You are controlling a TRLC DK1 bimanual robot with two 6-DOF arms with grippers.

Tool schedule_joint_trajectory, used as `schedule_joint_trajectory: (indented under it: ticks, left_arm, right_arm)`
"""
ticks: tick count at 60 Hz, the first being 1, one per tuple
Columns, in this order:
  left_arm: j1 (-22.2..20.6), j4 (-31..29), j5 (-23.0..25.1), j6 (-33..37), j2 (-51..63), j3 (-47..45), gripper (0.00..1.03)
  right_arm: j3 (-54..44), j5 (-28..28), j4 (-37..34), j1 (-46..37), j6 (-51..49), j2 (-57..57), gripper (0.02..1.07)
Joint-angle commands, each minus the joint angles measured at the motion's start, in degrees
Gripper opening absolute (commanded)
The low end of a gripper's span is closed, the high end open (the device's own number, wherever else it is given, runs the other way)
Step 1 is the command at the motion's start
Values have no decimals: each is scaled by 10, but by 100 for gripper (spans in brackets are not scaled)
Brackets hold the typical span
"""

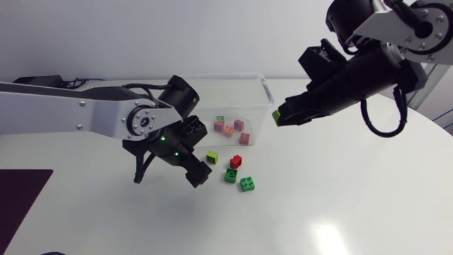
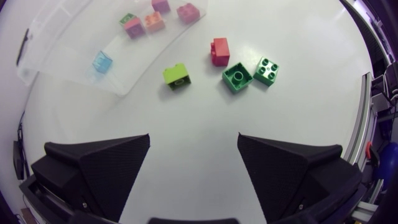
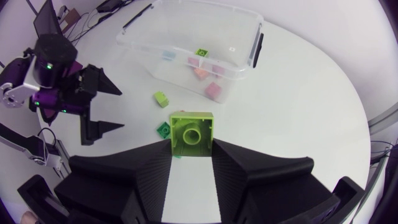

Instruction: Place the duplo bricks in the container

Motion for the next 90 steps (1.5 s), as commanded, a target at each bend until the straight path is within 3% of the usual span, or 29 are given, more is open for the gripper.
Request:
schedule_joint_trajectory:
  ticks: [1, 9, 26, 40, 57, 71, 79, 90]
  left_arm:
    - [2, 8, 16, -27, 41, 27, 98]
    - [8, 9, 34, -47, 81, 62, 98]
    - [15, 86, 33, -85, 139, 74, 98]
    - [18, 147, 5, -114, 176, 77, 98]
    - [14, 173, -20, -132, 190, 81, 96]
    - [4, 179, -49, -148, 190, 83, 86]
    - [0, 173, -63, -154, 193, 93, 85]
    - [-6, 136, -64, -165, 226, 128, 59]
  right_arm:
    - [32, -4, -12, -1, 6, 6, 22]
    - [67, -4, -12, 4, 17, 16, 22]
    - [121, -3, 5, 14, 34, 52, 22]
    - [160, -2, 21, 19, 35, 84, 22]
    - [173, 21, 71, 25, 35, 124, 22]
    - [189, 35, 107, 29, 30, 176, 22]
    - [189, 36, 119, 27, 29, 187, 22]
    - [183, 36, 123, 20, 27, 191, 22]
